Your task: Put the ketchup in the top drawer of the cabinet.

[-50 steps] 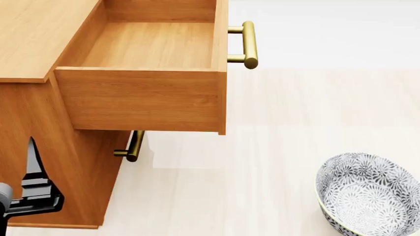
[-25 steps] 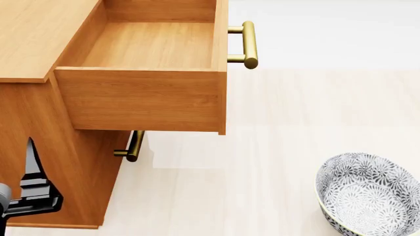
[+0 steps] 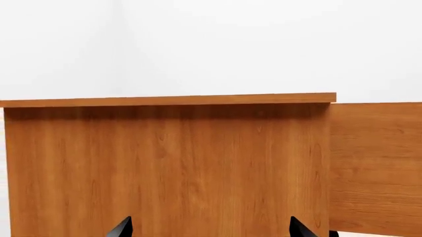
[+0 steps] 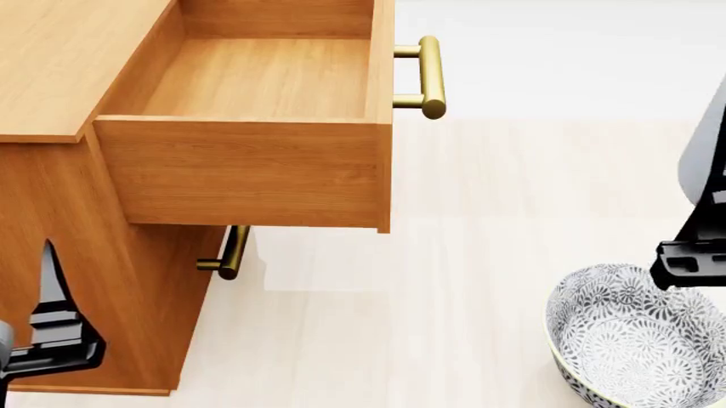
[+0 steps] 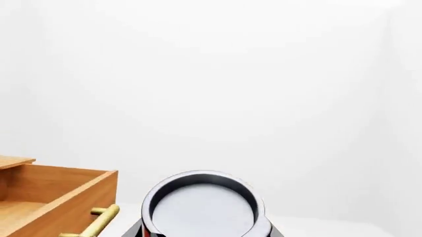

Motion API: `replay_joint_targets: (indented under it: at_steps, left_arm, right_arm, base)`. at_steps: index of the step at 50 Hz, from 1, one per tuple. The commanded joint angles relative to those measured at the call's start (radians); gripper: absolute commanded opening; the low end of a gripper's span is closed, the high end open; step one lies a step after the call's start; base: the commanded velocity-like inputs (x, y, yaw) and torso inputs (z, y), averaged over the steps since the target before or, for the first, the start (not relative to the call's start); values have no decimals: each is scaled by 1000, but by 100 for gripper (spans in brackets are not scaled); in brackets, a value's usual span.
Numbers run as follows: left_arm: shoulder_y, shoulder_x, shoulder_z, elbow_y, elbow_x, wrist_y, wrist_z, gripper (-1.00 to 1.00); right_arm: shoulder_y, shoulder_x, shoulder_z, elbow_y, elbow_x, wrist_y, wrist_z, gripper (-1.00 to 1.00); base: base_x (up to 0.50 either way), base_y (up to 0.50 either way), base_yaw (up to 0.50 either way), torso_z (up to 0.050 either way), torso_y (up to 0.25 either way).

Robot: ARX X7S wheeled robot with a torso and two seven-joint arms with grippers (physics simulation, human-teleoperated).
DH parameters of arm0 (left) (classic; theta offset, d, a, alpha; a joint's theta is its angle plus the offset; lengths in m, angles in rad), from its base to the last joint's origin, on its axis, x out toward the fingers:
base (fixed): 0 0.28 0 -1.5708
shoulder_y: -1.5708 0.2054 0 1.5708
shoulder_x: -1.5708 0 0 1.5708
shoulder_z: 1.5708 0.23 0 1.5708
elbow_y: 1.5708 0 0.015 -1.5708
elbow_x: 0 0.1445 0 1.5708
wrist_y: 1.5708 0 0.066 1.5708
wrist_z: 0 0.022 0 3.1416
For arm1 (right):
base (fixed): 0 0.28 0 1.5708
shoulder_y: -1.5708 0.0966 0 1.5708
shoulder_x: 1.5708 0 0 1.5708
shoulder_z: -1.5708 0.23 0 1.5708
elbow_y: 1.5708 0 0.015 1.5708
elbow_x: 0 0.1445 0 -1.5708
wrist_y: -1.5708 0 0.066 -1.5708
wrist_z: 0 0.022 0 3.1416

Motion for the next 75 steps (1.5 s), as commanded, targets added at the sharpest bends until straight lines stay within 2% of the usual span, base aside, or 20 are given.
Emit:
replay_joint_targets:
  at_steps: [1,4,16,35,61,75]
  left_arm:
    - [4,-3,0,6,-4,0,-4,100]
    - [6,-4,0,7,-5,1,-5,100]
    - [-4,-1,8,-15,-3,9,-4,100]
    - [-8,-2,7,-30,-11,19,-7,100]
    - [-18,-2,17,-54,-12,25,-10,100]
    - [-15,-7,15,-43,-17,19,-17,100]
  right_arm:
    - [300,22,-196,45,11,69,26,-100]
    - [376,10,-247,68,4,87,25,-100]
    - [511,-20,-334,119,-18,113,14,-100]
    - [833,-154,-550,301,-127,152,-81,-100]
    - [1080,-345,-722,654,-290,60,-235,-100]
    - [1167,-434,-756,825,-331,5,-292,-100]
  base:
    - [0,0,0,0,0]
    - [0,0,0,0,0]
    - [0,0,0,0,0]
    - [0,0,0,0,0]
    - [0,0,0,0,0]
    - [0,0,0,0,0]
